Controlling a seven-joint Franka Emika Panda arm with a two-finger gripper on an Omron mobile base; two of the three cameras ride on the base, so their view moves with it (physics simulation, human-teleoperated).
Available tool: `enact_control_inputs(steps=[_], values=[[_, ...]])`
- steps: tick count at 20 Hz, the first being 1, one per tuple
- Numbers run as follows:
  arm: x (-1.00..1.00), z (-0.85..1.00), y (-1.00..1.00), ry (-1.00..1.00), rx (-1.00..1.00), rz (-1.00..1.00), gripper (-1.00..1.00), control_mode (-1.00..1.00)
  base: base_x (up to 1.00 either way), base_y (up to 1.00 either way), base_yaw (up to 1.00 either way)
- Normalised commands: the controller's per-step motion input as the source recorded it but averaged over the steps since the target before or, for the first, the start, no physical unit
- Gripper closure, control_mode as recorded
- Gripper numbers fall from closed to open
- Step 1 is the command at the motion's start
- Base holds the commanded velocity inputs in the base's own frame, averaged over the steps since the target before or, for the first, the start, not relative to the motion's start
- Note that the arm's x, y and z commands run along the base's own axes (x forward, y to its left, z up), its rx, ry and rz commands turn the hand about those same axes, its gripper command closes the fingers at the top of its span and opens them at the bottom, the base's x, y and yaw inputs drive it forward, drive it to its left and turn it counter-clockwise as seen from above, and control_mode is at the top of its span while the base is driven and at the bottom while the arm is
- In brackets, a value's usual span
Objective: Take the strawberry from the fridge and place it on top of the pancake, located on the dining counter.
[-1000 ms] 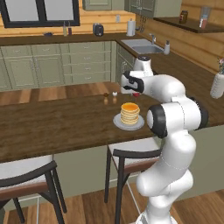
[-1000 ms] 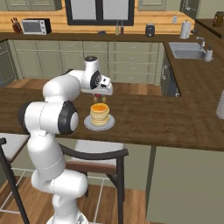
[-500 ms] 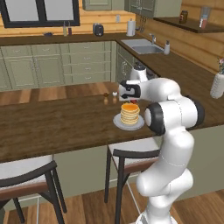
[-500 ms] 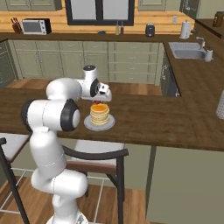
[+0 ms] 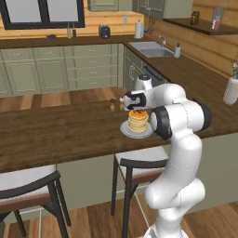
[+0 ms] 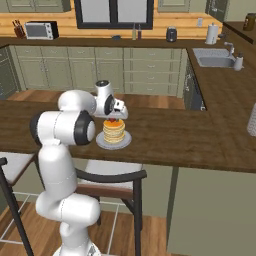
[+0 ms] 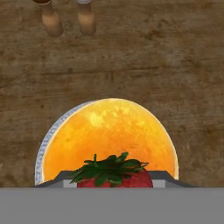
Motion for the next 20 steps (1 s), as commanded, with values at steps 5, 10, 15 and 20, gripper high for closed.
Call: enact_control_inputs(steps=[5,10,15,20], values=[[0.04,-0.16,0.0,0.0,0.0,0.0,1.0,-1.0,0.0,0.0,0.0],[0.0,-0.09,0.0,0.0,0.0,0.0,1.0,-1.0,0.0,0.0,0.0],[0.0,-0.04,0.0,0.0,0.0,0.0,-1.0,-1.0,0.0,0.0,0.0],[0.0,0.0,0.0,0.0,0.0,0.0,-1.0,-1.0,0.0,0.0,0.0]])
